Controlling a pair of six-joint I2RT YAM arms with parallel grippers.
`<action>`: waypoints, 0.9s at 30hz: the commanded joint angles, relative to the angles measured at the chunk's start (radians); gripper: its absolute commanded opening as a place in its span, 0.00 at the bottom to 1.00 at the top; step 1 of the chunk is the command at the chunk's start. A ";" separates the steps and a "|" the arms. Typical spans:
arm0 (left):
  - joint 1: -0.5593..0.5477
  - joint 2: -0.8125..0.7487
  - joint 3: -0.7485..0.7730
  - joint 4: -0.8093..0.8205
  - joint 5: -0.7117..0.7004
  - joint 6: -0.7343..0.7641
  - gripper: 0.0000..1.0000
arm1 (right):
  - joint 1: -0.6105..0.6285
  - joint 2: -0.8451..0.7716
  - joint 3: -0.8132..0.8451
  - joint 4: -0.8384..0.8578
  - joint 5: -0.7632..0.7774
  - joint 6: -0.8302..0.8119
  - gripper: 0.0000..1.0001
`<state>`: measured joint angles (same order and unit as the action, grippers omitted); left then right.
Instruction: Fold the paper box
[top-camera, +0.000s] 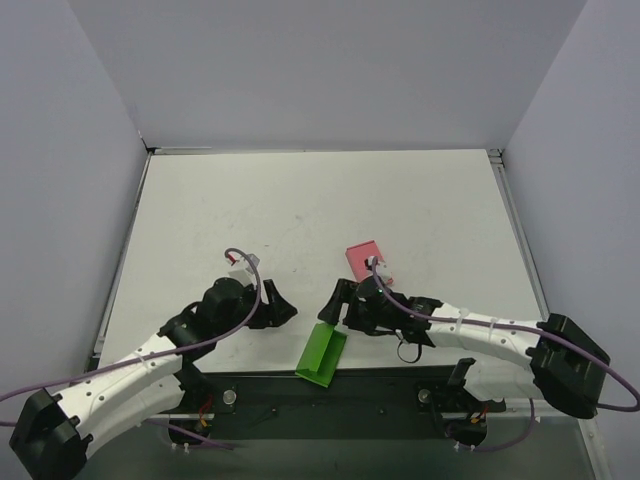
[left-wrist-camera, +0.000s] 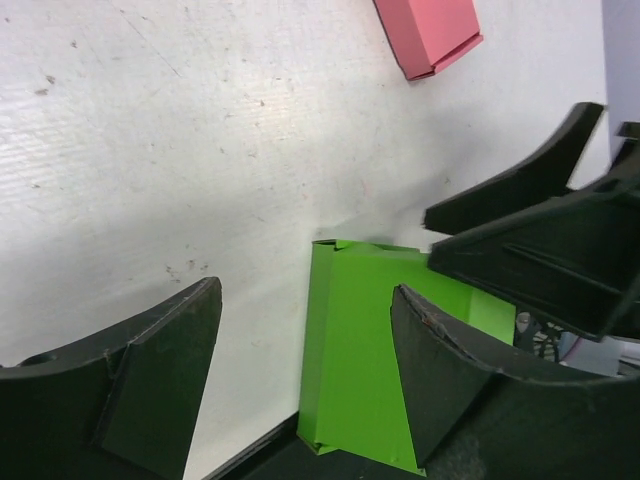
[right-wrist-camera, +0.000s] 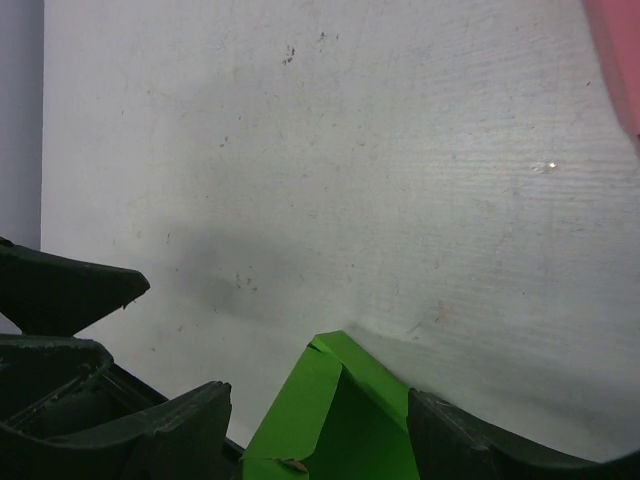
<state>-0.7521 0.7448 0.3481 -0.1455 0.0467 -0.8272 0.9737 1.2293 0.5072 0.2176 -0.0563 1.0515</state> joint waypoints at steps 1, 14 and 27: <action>0.054 0.042 0.081 -0.051 0.033 0.154 0.78 | -0.007 -0.140 0.034 -0.213 0.119 -0.062 0.73; 0.161 0.137 0.245 -0.216 0.113 0.323 0.79 | 0.213 -0.354 -0.035 -0.211 0.174 0.300 0.68; 0.217 0.140 0.368 -0.358 0.093 0.482 0.81 | 0.276 -0.185 -0.053 0.032 0.194 0.412 0.37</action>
<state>-0.5571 0.8879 0.6769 -0.4599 0.1387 -0.4099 1.2385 0.9936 0.4576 0.1406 0.1135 1.4158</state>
